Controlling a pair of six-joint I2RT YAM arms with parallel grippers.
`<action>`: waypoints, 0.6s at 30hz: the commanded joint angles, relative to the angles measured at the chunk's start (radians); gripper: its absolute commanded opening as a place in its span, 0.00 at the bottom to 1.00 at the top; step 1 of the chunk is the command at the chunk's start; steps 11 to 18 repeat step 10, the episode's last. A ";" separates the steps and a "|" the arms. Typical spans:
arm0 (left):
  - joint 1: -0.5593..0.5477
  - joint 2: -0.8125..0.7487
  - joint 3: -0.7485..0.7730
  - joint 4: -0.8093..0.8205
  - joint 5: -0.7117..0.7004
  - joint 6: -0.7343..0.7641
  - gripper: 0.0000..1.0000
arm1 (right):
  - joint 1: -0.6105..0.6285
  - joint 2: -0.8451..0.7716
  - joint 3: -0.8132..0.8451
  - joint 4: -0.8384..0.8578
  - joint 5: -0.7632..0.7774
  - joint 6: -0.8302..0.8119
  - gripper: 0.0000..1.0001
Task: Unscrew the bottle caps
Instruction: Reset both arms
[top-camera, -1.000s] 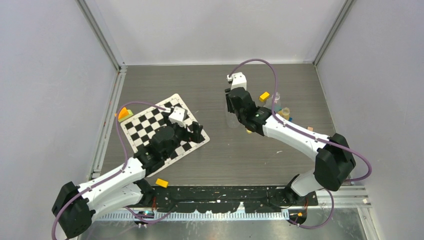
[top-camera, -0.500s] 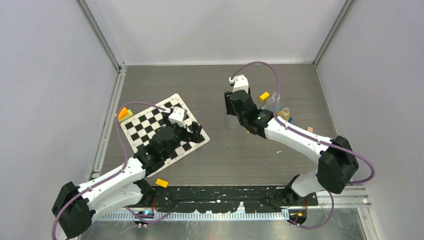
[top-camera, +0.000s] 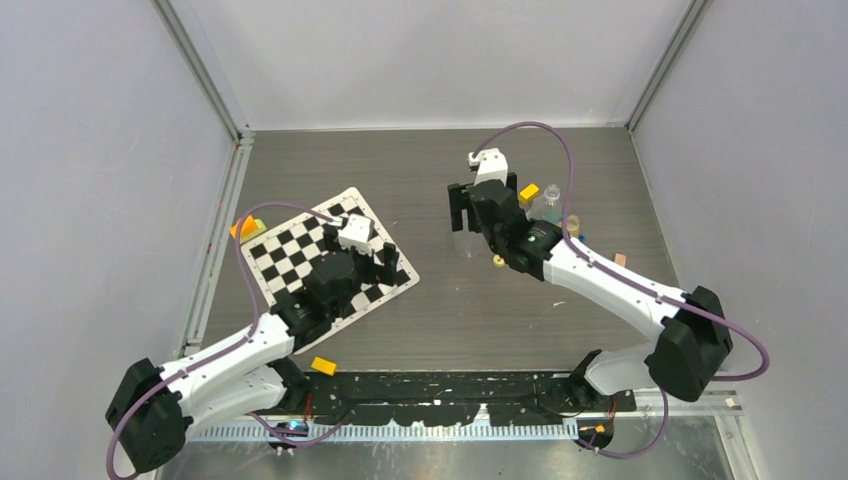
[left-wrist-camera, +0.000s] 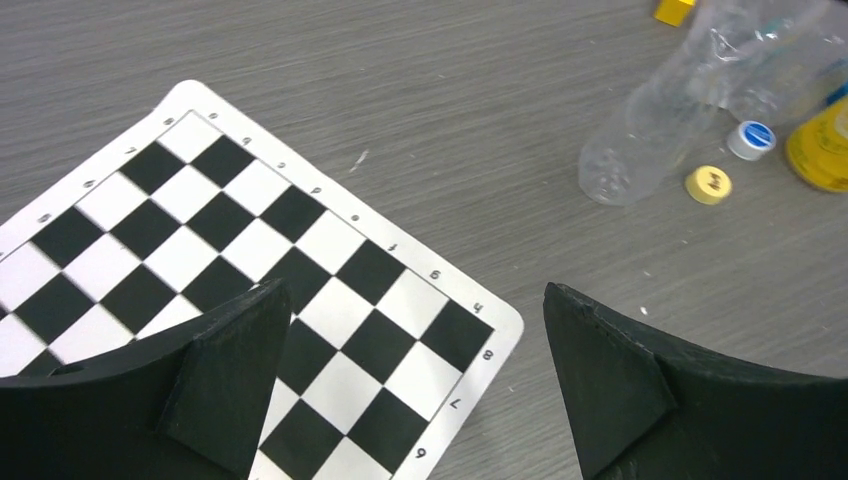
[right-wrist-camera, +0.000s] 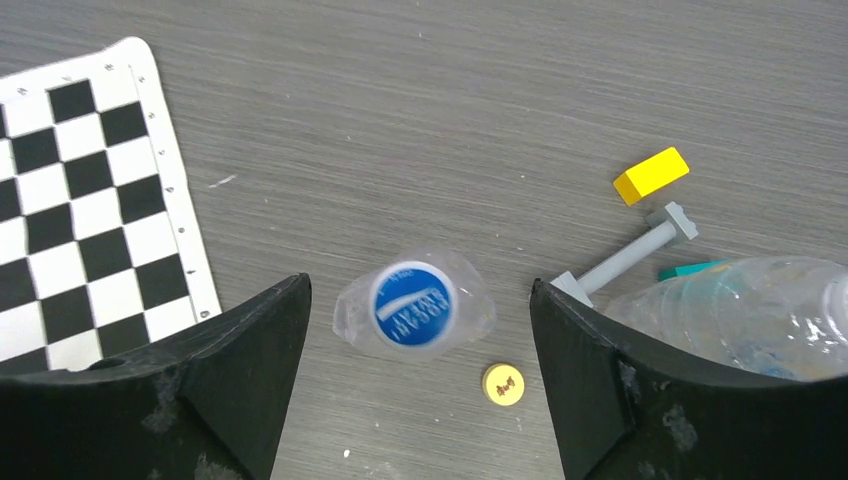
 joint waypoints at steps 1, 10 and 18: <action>0.004 0.013 0.048 0.034 -0.188 -0.039 1.00 | 0.003 -0.146 0.048 0.001 -0.026 0.027 0.88; 0.004 0.073 0.190 -0.183 -0.417 -0.091 1.00 | -0.026 -0.434 -0.079 -0.054 0.021 0.140 0.91; 0.004 0.073 0.190 -0.183 -0.417 -0.091 1.00 | -0.026 -0.434 -0.079 -0.054 0.021 0.140 0.91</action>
